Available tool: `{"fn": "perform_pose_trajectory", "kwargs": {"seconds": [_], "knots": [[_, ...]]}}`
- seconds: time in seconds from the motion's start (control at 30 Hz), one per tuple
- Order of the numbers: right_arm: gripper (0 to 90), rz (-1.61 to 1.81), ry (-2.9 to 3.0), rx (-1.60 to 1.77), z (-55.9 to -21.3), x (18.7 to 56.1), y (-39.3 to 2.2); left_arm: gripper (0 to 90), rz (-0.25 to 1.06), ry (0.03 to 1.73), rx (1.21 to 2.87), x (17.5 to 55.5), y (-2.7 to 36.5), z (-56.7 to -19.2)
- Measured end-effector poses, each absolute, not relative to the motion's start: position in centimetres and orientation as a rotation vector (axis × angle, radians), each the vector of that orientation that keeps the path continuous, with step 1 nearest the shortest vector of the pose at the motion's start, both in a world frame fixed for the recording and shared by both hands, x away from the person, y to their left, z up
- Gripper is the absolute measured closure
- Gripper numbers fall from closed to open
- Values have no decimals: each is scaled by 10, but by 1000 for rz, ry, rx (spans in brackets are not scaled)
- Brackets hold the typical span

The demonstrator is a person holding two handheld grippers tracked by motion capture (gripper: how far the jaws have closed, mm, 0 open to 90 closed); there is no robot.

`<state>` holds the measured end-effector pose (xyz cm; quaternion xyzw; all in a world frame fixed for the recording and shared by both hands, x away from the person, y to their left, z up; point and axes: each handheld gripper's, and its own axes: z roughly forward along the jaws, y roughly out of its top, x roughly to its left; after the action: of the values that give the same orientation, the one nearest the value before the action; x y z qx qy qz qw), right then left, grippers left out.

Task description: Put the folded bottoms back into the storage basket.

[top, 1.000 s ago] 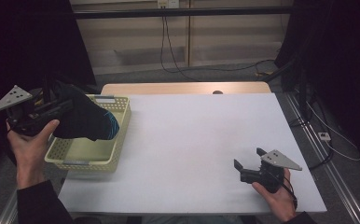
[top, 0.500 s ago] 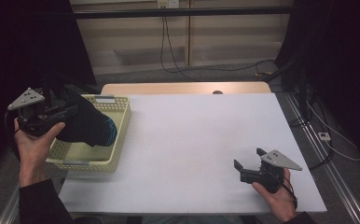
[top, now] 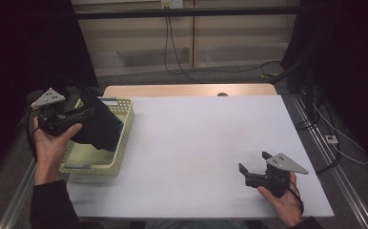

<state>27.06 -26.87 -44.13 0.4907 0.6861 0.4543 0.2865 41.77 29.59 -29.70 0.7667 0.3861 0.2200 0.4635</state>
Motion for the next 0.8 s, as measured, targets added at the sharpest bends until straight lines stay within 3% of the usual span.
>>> {"fn": "perform_pose_trajectory", "kwargs": {"seconds": [0.3, 0.8], "knots": [[54, 1214, 1835, 1314, -441, 270, -269, 772, 473, 856, 1869, 427, 282, -306], [54, 1214, 1836, 1316, -441, 270, -269, 773, 451, 1079, 1863, 441, 316, -330]]}}
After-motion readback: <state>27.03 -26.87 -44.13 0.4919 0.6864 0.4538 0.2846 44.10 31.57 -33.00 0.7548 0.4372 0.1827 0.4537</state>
